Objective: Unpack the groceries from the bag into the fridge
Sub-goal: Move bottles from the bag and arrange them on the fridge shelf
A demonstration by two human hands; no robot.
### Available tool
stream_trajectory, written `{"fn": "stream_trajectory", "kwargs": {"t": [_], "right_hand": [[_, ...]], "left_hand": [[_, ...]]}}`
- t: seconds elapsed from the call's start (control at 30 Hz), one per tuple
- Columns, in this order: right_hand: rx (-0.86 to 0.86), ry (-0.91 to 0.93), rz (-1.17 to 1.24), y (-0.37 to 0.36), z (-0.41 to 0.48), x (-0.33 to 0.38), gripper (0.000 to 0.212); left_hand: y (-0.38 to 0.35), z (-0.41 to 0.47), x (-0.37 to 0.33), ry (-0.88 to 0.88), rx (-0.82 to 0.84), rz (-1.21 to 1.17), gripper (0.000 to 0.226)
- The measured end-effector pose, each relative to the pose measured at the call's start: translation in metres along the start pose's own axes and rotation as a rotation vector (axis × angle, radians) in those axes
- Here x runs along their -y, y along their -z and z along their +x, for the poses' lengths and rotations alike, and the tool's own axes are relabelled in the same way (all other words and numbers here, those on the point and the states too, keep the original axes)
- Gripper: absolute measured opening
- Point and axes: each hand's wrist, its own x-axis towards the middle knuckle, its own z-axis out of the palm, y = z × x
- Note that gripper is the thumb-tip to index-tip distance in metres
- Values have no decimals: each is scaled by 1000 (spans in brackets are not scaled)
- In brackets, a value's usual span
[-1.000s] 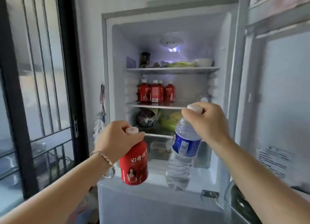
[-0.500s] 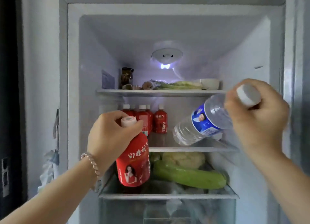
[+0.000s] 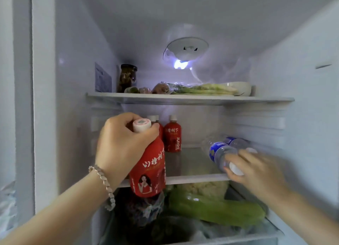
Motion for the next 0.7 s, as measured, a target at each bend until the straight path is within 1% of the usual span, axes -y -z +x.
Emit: {"fn": "stream_trajectory", "kwargs": {"t": [0.1,0.17,0.2,0.3,0.37,0.43,0.5,0.6,0.7], "right_hand": [[494,-204,-156,-1,20,4,47],[697,-262,-129,-3,35,-1,58],[739,-257,-90,-4,43,-3,58],[709,-94,1,-19,57,-6,53],[793,-61,29,-33,60,-9,49],[844,-133,78,-46,58,-8,46],[804,-238,94,-56,56,-2,41],[779,-341,1,-60,58,9,39],[803,-370,-118,-55,60,23,43]], "left_hand": [[-3,2,2,-28,-7,34,18],[-5,1,0,-54,2,76,18],[-6,0,-1,-61,8,89,19],[-8,-1,-2,-74,22,125,23],[-9,-3,-1,-87,-2,139,25],[-9,-6,-2,-106,-20,164,25],[-8,-9,-3,-121,-22,184,25],[-8,-9,-3,-122,-30,202,26],[-8,-6,-4,-109,-14,221,24]]}}
